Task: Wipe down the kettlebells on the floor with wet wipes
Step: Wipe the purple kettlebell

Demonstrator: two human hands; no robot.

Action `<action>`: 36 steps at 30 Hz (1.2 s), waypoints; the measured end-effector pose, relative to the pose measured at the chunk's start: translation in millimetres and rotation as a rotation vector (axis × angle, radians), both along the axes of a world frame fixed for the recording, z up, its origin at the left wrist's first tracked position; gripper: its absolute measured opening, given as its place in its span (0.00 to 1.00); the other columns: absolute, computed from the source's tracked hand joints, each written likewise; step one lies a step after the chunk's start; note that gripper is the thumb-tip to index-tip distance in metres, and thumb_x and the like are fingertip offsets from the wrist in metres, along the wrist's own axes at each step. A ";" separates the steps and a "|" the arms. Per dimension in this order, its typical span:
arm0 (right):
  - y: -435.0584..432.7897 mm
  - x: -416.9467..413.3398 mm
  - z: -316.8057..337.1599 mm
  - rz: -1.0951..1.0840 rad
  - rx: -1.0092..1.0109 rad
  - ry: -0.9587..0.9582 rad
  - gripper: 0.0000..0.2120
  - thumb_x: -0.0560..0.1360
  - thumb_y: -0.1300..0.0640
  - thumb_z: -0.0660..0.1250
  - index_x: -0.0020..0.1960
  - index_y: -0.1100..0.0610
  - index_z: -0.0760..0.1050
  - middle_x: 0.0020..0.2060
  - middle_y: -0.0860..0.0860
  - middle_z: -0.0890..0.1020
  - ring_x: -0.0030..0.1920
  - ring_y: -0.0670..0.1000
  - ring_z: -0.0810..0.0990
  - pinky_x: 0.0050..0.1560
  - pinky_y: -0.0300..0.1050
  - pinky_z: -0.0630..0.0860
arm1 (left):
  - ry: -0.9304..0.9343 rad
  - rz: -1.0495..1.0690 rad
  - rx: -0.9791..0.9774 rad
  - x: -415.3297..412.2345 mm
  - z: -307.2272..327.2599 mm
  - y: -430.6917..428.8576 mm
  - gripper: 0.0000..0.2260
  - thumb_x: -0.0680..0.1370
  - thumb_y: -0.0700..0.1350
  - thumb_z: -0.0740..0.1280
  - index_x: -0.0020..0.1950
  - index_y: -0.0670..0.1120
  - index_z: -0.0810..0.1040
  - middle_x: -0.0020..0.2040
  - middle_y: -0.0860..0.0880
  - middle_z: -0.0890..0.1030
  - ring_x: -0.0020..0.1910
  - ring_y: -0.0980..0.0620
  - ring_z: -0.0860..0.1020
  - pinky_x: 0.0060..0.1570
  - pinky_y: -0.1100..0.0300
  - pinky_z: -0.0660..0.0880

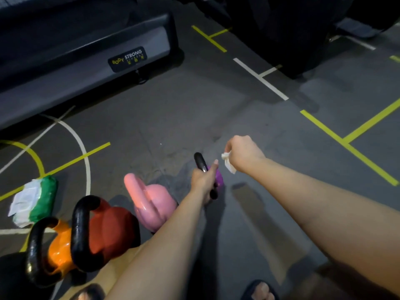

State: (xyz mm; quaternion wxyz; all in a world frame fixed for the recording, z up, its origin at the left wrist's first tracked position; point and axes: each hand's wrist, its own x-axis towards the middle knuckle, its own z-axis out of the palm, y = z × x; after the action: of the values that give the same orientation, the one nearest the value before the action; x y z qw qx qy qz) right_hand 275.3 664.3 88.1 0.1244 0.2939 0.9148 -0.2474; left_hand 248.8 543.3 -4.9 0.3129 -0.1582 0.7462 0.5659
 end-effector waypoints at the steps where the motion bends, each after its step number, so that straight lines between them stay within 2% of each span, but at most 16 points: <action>1: -1.9 0.5 -2.5 0.014 0.001 -0.014 0.09 0.75 0.62 0.69 0.54 0.58 0.82 0.52 0.61 0.82 0.52 0.63 0.82 0.46 0.46 0.76 | 0.035 -0.039 -0.092 -1.5 -2.3 -9.5 0.19 0.76 0.59 0.72 0.42 0.43 0.77 0.30 0.49 0.80 0.35 0.45 0.80 0.37 0.57 0.75; 4: -7.7 -2.8 -7.7 0.048 -0.007 -0.054 0.11 0.74 0.62 0.70 0.56 0.62 0.81 0.52 0.63 0.81 0.52 0.64 0.82 0.46 0.47 0.75 | 0.117 -0.307 -0.362 4.4 -8.8 -44.9 0.24 0.74 0.63 0.72 0.51 0.40 0.82 0.42 0.42 0.83 0.45 0.42 0.84 0.44 0.55 0.78; 7: -16.5 -8.3 -14.0 0.077 -0.002 -0.065 0.11 0.74 0.59 0.71 0.55 0.60 0.81 0.53 0.62 0.81 0.52 0.62 0.82 0.45 0.45 0.74 | 0.224 -0.596 -0.525 36.1 -15.6 -65.6 0.22 0.75 0.61 0.70 0.54 0.42 0.83 0.49 0.40 0.85 0.52 0.39 0.83 0.48 0.54 0.77; 10: -32.5 -8.0 -21.6 0.104 -0.015 -0.095 0.12 0.74 0.57 0.73 0.57 0.59 0.82 0.53 0.60 0.82 0.52 0.60 0.82 0.47 0.45 0.76 | 0.284 -0.736 -0.601 61.4 -13.2 -81.7 0.18 0.76 0.59 0.67 0.53 0.45 0.82 0.51 0.40 0.85 0.55 0.37 0.82 0.50 0.52 0.77; 12: -44.2 -3.6 -25.9 0.127 -0.019 -0.119 0.12 0.75 0.56 0.73 0.56 0.58 0.82 0.53 0.59 0.82 0.50 0.59 0.82 0.45 0.45 0.76 | 0.262 -0.759 -0.603 65.7 -11.5 -99.2 0.17 0.75 0.58 0.68 0.52 0.45 0.81 0.49 0.41 0.85 0.53 0.38 0.82 0.50 0.52 0.78; 14: -54.3 2.6 -28.6 0.144 -0.019 -0.140 0.11 0.75 0.55 0.71 0.55 0.58 0.82 0.52 0.58 0.83 0.50 0.59 0.82 0.44 0.44 0.77 | 0.232 -0.751 -0.567 69.6 -10.4 -121.4 0.14 0.74 0.57 0.68 0.45 0.46 0.80 0.45 0.43 0.85 0.49 0.40 0.83 0.49 0.52 0.79; 18: -72.5 23.3 -28.8 0.139 -0.029 -0.200 0.11 0.77 0.54 0.69 0.54 0.59 0.83 0.51 0.57 0.84 0.52 0.57 0.82 0.52 0.50 0.81 | 0.180 -0.674 -0.500 77.8 -13.9 -166.8 0.12 0.72 0.52 0.69 0.35 0.45 0.77 0.38 0.43 0.85 0.43 0.42 0.84 0.42 0.56 0.76; 21: -94.4 45.1 -29.1 0.143 -0.064 -0.274 0.12 0.76 0.51 0.69 0.52 0.58 0.84 0.47 0.55 0.85 0.48 0.55 0.83 0.47 0.46 0.81 | 0.197 -0.668 -0.506 79.9 -14.1 -200.7 0.14 0.73 0.50 0.70 0.30 0.46 0.74 0.36 0.43 0.84 0.43 0.42 0.84 0.37 0.58 0.68; 24: -113.8 59.2 -25.8 0.152 -0.097 -0.293 0.12 0.74 0.47 0.71 0.50 0.54 0.85 0.45 0.52 0.85 0.47 0.52 0.82 0.42 0.41 0.75 | 0.239 -0.724 -0.497 84.0 -14.3 -233.1 0.14 0.73 0.50 0.71 0.31 0.46 0.73 0.35 0.44 0.83 0.42 0.43 0.83 0.35 0.59 0.67; 26: -124.7 62.9 -26.4 0.093 -0.151 -0.246 0.09 0.73 0.50 0.73 0.51 0.52 0.85 0.44 0.50 0.85 0.45 0.49 0.81 0.39 0.37 0.73 | 0.231 -0.746 -0.493 87.8 -15.3 -251.6 0.16 0.72 0.49 0.72 0.29 0.45 0.72 0.28 0.48 0.77 0.37 0.45 0.81 0.30 0.61 0.65; 28: -140.5 64.3 -36.9 -0.048 -0.354 -0.160 0.08 0.72 0.58 0.75 0.51 0.55 0.85 0.41 0.51 0.84 0.42 0.49 0.81 0.40 0.37 0.78 | 0.202 -0.724 -0.464 90.5 -17.7 -263.4 0.17 0.71 0.48 0.73 0.26 0.45 0.70 0.23 0.52 0.71 0.32 0.46 0.77 0.26 0.62 0.63; 30: -169.3 72.0 -59.8 -0.269 -0.622 -0.048 0.07 0.70 0.64 0.75 0.48 0.59 0.85 0.40 0.54 0.85 0.41 0.51 0.83 0.51 0.50 0.83 | 0.177 -0.683 -0.419 89.1 -20.2 -269.6 0.15 0.70 0.48 0.72 0.26 0.46 0.72 0.23 0.52 0.72 0.34 0.45 0.80 0.29 0.60 0.66; 31: -184.6 80.2 -76.3 -0.361 -0.639 0.032 0.07 0.68 0.64 0.76 0.45 0.56 0.86 0.40 0.54 0.86 0.42 0.51 0.84 0.53 0.54 0.83 | 0.161 -0.671 -0.398 87.8 -22.0 -271.5 0.14 0.70 0.48 0.71 0.27 0.46 0.73 0.24 0.52 0.74 0.35 0.46 0.81 0.31 0.60 0.67; 32: -197.9 92.1 -99.8 -0.439 -0.600 0.128 0.06 0.67 0.62 0.77 0.42 0.53 0.86 0.40 0.53 0.87 0.44 0.51 0.85 0.53 0.53 0.82 | 0.149 -0.663 -0.378 86.9 -22.8 -273.3 0.14 0.71 0.48 0.71 0.28 0.46 0.74 0.26 0.51 0.76 0.35 0.48 0.81 0.33 0.60 0.68; 34: -219.4 120.5 -139.5 -0.490 -0.551 0.171 0.10 0.68 0.62 0.76 0.38 0.46 0.86 0.40 0.51 0.87 0.44 0.48 0.83 0.50 0.47 0.81 | 0.148 -0.626 -0.341 86.5 -22.7 -276.2 0.13 0.72 0.47 0.71 0.30 0.45 0.75 0.30 0.48 0.79 0.36 0.49 0.81 0.35 0.59 0.70; 36: -233.3 140.0 -165.3 -0.519 -0.627 0.207 0.13 0.71 0.64 0.73 0.42 0.45 0.87 0.42 0.49 0.87 0.45 0.48 0.83 0.53 0.49 0.80 | 0.145 -0.630 -0.339 90.2 -24.9 -279.2 0.11 0.72 0.49 0.71 0.34 0.45 0.77 0.35 0.46 0.82 0.39 0.48 0.82 0.38 0.58 0.72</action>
State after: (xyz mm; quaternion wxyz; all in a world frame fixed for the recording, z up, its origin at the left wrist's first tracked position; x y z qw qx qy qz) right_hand 415.3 431.1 -77.1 0.0489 0.4360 0.6985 -0.5654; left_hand 339.0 264.1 -29.8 0.3874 0.0705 0.8618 0.3197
